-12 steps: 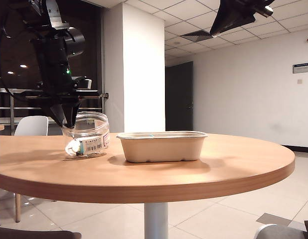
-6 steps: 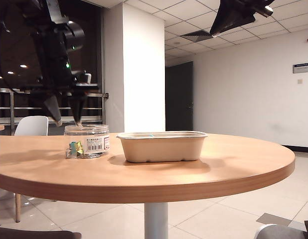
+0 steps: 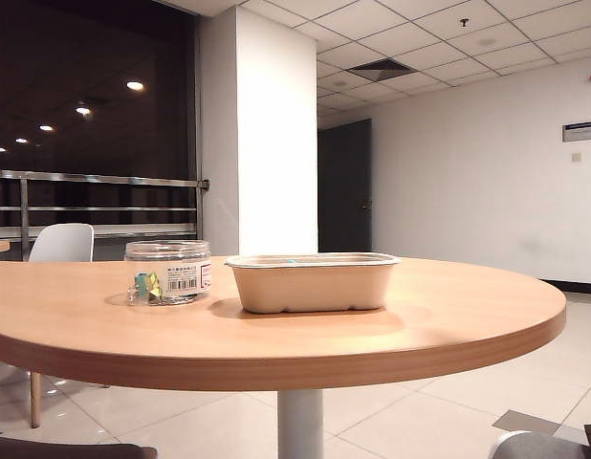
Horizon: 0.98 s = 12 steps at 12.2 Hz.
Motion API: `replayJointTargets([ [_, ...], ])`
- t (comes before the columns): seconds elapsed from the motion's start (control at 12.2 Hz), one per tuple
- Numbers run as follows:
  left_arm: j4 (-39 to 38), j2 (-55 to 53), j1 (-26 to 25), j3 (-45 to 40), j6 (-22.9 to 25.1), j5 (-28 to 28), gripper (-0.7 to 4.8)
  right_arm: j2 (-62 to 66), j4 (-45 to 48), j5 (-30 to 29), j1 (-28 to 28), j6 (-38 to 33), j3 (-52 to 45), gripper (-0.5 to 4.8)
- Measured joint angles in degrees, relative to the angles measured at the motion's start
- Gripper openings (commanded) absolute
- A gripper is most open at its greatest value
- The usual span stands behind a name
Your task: Pick up the box filled with clips, pour some clips from it into the rectangular paper box, and then put the clip box back on the table.
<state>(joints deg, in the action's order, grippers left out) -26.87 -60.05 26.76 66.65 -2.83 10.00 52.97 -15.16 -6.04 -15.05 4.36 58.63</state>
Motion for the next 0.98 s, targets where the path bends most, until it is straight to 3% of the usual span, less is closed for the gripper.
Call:
replayJointTargets([
  [0.16, 8.7, 17.6, 2.0, -19.4, 2.4, 0.7, -0.06, -10.4, 4.9, 0.0, 0.0, 0.1, -15.3, 0.14],
  [0.24, 9.1, 21.8, 2.0, -23.4, 3.0, 0.7, -0.06, -12.6, 6.2, 0.0, 0.0, 0.1, -18.8, 0.14],
  [0.33, 11.1, 32.7, 2.0, -33.2, 5.3, -3.3, -0.06, -18.9, 10.7, 4.2, 0.0, 0.1, -27.8, 0.14],
  [0.41, 11.5, 38.2, 2.2, -40.7, 6.9, -14.2, -0.06, -22.5, 8.3, 5.8, 0.0, -1.7, -32.7, 0.14],
  [0.65, 14.8, 38.2, 2.2, -42.1, 7.1, -15.0, -0.06, -22.4, 5.7, 4.8, 0.0, -3.1, -32.7, 0.14],
  [0.73, 19.3, 38.2, 2.1, -45.9, 7.1, -16.3, -0.06, -22.5, 5.2, 4.8, 0.0, -3.3, -32.7, 0.14],
  [0.98, 23.3, 38.2, 2.1, -50.7, 7.1, -16.3, -0.06, -22.5, 5.2, 4.8, 0.0, -3.3, -32.7, 0.14],
])
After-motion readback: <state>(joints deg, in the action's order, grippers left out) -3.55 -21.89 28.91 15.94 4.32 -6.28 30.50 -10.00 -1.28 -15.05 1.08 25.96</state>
